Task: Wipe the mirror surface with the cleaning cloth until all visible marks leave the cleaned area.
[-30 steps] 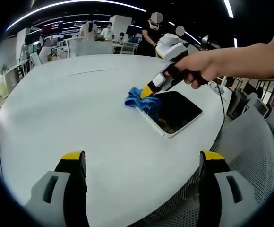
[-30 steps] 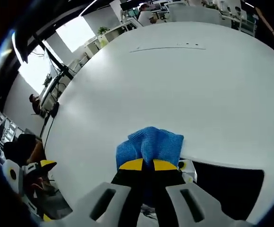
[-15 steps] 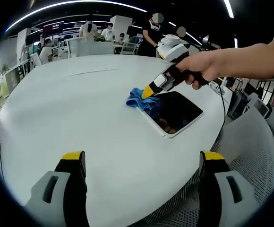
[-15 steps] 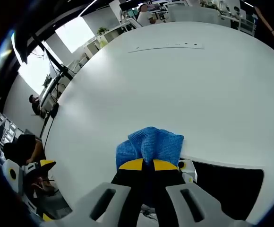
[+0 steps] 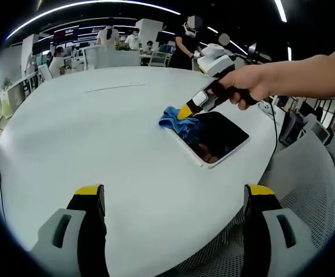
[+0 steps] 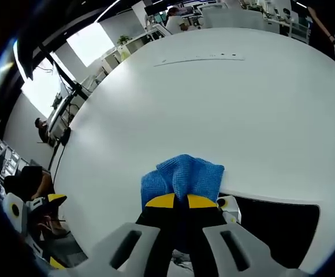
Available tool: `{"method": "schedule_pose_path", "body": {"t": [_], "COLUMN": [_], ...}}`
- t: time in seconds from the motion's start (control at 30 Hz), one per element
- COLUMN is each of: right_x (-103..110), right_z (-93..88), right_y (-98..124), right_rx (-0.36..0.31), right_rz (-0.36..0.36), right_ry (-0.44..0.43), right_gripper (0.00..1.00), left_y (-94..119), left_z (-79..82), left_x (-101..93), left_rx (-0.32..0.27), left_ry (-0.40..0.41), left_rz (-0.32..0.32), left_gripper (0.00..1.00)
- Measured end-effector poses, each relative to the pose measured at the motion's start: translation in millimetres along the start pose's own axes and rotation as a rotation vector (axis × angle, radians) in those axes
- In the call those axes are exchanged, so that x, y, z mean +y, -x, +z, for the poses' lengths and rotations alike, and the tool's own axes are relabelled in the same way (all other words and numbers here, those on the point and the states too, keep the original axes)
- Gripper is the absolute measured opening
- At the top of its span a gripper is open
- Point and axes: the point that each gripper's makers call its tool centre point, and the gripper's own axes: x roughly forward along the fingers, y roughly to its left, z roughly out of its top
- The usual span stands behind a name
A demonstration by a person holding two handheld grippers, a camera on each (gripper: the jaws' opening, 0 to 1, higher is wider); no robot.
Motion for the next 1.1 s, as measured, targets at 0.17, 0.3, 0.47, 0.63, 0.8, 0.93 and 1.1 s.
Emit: {"method": "schedule_pose_path", "body": {"t": [0.17, 0.3, 0.47, 0.63, 0.8, 0.93, 1.1], "right_x": [-5, -8, -10, -17, -22, -23, -24], "right_z": [-1.0, -1.0, -1.4, -3.3, -4.2, -4.4, -3.9], "right_y": [2, 3, 4, 9, 12, 12, 10], "right_rx": [-0.003, -0.004, -0.002, -0.003, -0.001, -0.002, -0.016], "right_rz": [-0.005, -0.007, -0.012, -0.024, -0.037, -0.040, -0.046], "right_ry": [-0.005, -0.008, -0.006, -0.012, -0.012, -0.013, -0.019], "right_gripper": [0.00, 0.00, 0.00, 0.00, 0.00, 0.00, 0.00], "left_y": [0, 0, 0, -1, -1, -1, -1], "left_z": [-0.4, -0.9, -1.3, -1.7, -1.6, -1.9, -1.7], "left_x": [-0.1, 0.0, -0.3, -0.8, -0.8, -1.5, -1.2], "left_rx": [0.004, 0.006, 0.008, 0.010, 0.009, 0.011, 0.011], "left_ry": [-0.004, -0.006, -0.009, -0.012, -0.010, -0.013, -0.013], "left_rz": [0.000, 0.000, 0.000, -0.003, -0.003, -0.005, -0.003], "left_gripper": [0.99, 0.99, 0.99, 0.99, 0.99, 0.99, 0.99]}}
